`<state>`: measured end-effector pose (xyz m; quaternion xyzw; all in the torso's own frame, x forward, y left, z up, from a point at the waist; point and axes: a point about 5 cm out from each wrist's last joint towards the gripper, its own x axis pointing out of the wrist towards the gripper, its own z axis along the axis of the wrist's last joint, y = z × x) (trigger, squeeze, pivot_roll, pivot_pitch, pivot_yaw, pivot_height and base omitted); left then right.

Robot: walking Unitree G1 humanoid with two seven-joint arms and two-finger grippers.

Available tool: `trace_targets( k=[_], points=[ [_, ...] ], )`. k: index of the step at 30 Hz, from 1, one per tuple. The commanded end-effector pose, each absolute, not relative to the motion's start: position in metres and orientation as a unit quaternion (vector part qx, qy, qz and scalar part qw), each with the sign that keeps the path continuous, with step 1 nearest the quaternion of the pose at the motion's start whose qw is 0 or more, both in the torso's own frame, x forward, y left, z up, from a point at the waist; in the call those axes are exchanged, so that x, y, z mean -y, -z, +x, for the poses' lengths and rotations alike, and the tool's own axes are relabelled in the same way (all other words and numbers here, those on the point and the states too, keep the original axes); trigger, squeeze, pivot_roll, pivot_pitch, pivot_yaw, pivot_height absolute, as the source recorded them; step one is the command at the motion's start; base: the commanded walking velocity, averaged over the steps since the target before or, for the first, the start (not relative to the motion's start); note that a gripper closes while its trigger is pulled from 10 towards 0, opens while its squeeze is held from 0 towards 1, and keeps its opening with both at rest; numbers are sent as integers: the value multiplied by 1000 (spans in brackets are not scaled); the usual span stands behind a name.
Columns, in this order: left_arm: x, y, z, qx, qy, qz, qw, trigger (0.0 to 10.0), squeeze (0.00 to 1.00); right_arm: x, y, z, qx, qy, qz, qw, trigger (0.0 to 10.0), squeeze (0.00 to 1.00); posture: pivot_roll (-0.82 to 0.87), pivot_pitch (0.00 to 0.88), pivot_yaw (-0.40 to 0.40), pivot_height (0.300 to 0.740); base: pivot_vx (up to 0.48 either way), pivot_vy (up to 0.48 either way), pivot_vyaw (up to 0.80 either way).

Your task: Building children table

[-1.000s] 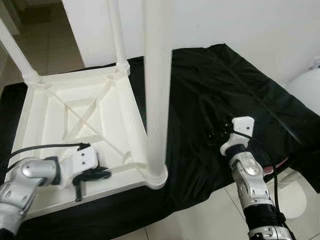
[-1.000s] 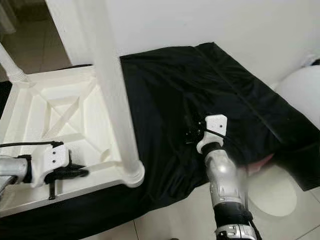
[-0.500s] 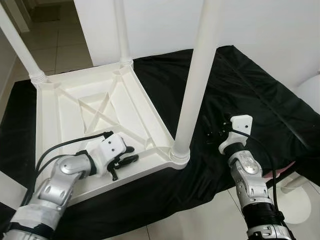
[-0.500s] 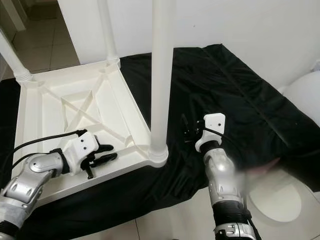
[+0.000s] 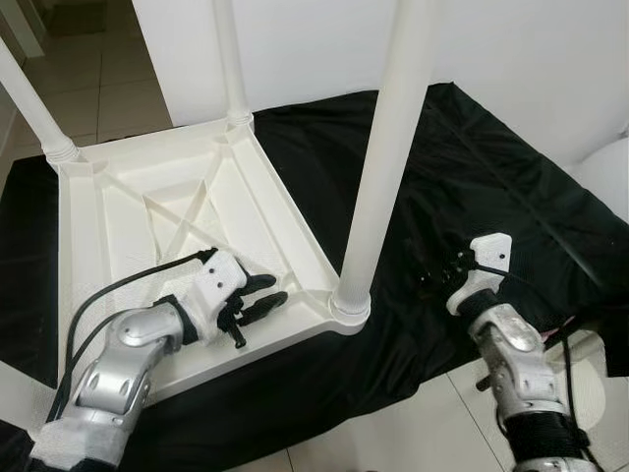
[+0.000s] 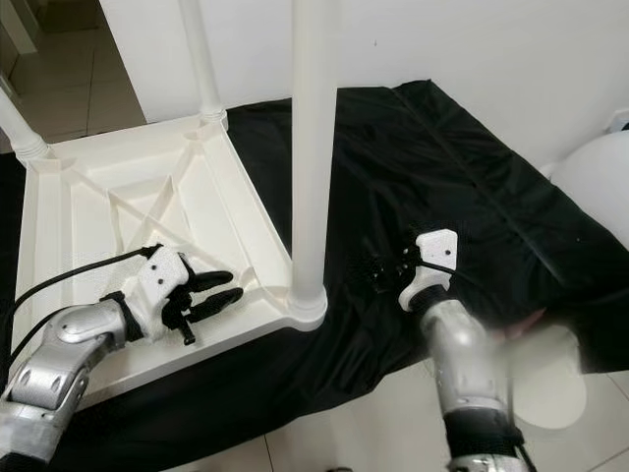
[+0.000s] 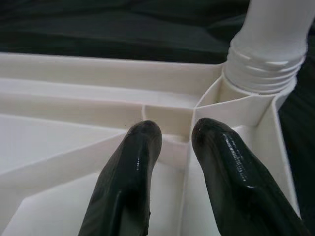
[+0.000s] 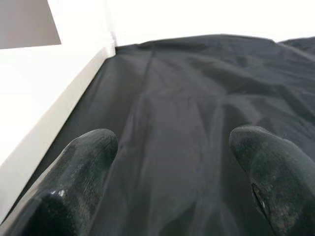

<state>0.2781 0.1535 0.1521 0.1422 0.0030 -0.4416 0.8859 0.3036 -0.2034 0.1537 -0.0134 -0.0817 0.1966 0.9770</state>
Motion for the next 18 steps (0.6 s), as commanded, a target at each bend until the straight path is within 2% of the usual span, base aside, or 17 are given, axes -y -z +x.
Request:
trace_targets(
  k=[1,3,4,10,12,14,18],
  points=[
    [-163,-152,279,-15,396,130,909,10000,0,196,-152,297,62,-254,-1,965,10000,1000,-20,106,38,740,0,0,0],
    [-170,-151,278,-33,391,120,912,10000,0,191,-154,292,48,-304,1,952,10000,1000,-22,104,40,740,0,0,0],
    [-174,-154,281,-29,374,121,919,10000,0,189,-155,290,39,-334,-3,942,10000,0,-22,102,39,740,0,0,0],
    [-183,-164,290,-11,330,132,935,10000,0,187,-157,286,12,-412,-40,910,10000,0,-14,86,32,740,0,0,0],
    [-183,-164,291,-11,327,132,936,10000,0,187,-158,286,9,-425,-40,904,10000,0,-11,80,29,740,0,0,0],
    [-181,-166,292,-8,316,128,940,10000,0,182,-161,283,1,-468,-46,883,10000,0,-8,75,25,740,0,0,0],
    [-180,-164,294,-12,298,132,945,10000,0,176,-162,283,-5,-496,-46,867,10000,0,-6,68,22,740,0,0,0]
  ],
)
